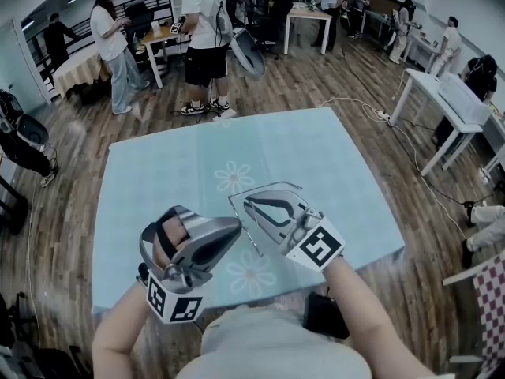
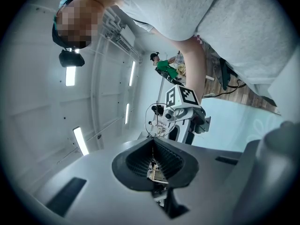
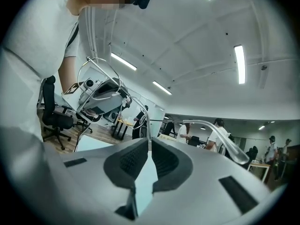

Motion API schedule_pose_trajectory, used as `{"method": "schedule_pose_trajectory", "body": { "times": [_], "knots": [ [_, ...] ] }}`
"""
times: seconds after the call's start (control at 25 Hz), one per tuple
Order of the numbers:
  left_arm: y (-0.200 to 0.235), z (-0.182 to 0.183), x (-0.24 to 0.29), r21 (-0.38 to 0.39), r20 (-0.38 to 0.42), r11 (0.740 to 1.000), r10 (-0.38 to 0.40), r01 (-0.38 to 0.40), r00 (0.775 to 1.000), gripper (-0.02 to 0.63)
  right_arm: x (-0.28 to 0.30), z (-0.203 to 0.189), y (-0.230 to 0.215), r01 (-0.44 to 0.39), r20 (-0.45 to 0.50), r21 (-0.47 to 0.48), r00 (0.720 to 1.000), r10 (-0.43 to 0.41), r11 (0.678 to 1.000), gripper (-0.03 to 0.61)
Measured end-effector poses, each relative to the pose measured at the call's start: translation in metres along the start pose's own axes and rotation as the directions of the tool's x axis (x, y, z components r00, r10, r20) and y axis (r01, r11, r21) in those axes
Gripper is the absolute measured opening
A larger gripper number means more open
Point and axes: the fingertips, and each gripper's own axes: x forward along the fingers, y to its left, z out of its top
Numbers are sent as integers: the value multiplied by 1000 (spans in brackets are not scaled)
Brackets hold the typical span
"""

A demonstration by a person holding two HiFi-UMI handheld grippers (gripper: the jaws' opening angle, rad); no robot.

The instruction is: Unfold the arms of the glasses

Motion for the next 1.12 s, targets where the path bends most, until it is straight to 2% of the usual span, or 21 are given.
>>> {"method": "schedule_pose_trajectory", "body": {
  "times": [0.2,0.88,1.12],
  "knots": [
    [3,-2,-8,0,-10,1000,-1,1,1000,11,-2,2,0,27,11,42,1000,-28,999,28],
    [0,-14,-6,50,-66,999,-2,5,998,11,-23,-15,-15,101,-36,70,994,-99,992,28],
    [4,-23,-8,46,-87,999,4,0,996,11,-26,-15,-19,119,-40,75,992,-116,990,28]
  ]
}}
